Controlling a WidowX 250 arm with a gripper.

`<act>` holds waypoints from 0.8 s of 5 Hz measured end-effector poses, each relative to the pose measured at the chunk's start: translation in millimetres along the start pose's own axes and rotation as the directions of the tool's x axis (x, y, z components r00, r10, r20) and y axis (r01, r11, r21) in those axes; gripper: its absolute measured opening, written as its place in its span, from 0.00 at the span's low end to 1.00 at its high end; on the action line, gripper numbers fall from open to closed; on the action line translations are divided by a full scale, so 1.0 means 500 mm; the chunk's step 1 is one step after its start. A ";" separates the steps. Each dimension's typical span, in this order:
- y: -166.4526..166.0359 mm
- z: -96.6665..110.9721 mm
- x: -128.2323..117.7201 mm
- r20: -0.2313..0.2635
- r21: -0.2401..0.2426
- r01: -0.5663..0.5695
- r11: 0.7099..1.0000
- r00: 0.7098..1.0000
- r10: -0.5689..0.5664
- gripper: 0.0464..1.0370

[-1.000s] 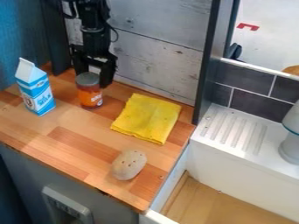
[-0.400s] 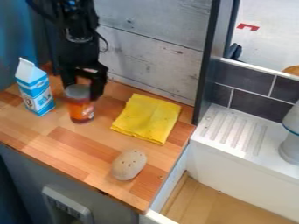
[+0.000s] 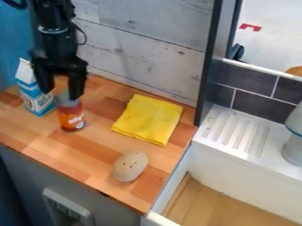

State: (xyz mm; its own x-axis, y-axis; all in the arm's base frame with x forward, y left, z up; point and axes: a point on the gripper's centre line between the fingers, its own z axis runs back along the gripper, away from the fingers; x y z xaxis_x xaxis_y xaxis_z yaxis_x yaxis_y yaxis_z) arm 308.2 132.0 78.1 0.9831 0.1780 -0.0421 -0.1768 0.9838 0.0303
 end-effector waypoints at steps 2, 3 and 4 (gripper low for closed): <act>-0.002 -0.006 -0.021 -0.027 -0.020 0.027 0.999 0.999 -0.028 0.96; 0.023 0.066 0.004 0.099 -0.050 0.043 0.998 0.994 -0.038 0.96; 0.066 0.122 0.019 0.159 -0.028 0.044 0.999 0.986 -0.039 0.96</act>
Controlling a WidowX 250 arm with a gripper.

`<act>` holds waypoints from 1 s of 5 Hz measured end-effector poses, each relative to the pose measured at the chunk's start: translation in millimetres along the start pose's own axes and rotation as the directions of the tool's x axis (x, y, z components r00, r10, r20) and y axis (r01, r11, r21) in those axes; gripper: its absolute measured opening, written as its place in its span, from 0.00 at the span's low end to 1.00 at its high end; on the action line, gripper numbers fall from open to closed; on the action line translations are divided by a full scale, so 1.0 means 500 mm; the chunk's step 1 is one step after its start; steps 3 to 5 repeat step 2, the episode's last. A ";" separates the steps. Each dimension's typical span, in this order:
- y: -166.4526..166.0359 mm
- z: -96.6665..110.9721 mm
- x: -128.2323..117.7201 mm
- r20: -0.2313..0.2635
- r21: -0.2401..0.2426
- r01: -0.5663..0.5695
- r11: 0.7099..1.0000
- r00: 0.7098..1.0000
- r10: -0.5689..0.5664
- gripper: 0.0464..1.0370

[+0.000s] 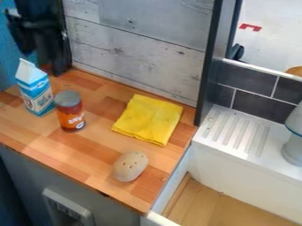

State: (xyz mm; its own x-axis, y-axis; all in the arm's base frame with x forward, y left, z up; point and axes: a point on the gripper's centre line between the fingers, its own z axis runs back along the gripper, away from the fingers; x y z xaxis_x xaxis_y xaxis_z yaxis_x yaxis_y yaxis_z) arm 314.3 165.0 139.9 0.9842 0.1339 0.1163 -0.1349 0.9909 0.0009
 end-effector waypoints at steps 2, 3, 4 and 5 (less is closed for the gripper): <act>0.048 0.010 0.027 -0.055 0.088 -0.015 0.996 0.998 0.020 0.96; 0.048 0.010 0.027 -0.055 0.088 -0.015 0.996 0.998 0.020 0.96; 0.048 0.010 0.027 -0.055 0.088 -0.015 0.996 0.998 0.020 0.96; 0.048 0.010 0.027 -0.055 0.088 -0.015 0.996 0.998 0.020 0.96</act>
